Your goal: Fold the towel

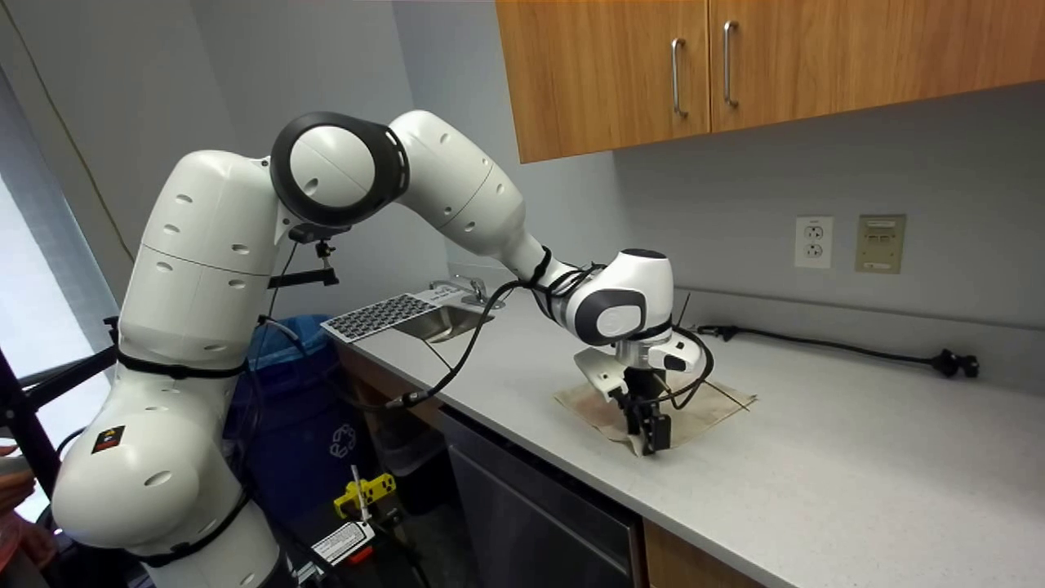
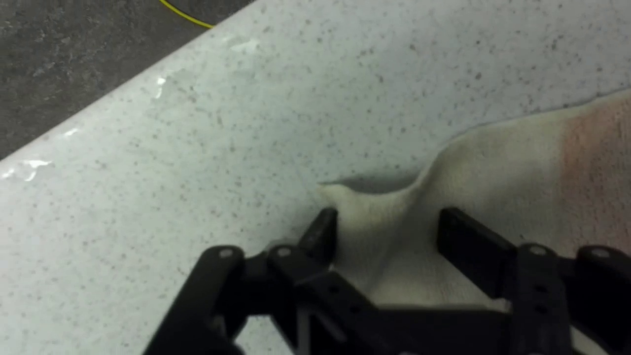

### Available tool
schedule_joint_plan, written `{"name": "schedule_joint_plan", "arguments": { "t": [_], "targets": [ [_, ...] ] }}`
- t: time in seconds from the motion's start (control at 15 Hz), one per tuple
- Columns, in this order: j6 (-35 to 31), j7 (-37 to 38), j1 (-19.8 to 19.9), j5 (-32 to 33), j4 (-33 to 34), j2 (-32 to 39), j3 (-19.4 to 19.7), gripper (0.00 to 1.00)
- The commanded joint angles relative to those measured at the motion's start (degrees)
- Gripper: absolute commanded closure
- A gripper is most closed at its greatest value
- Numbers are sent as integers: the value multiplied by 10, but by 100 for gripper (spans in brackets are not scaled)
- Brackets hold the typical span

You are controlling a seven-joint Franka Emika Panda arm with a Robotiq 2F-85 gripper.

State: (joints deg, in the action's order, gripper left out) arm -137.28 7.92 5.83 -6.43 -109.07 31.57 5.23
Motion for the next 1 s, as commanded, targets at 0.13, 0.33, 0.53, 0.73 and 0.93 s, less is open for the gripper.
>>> {"name": "schedule_joint_plan", "arguments": {
  "t": [0.13,0.33,0.53,0.73,0.93],
  "targets": [
    [15,32,-9,15,23,21,16,87],
    [8,41,-12,22,16,12,22,100],
    [11,48,-16,37,2,-10,32,98],
    [22,51,-18,67,-5,-29,47,98],
    [20,65,-23,104,-9,-45,66,98]
  ]
}}
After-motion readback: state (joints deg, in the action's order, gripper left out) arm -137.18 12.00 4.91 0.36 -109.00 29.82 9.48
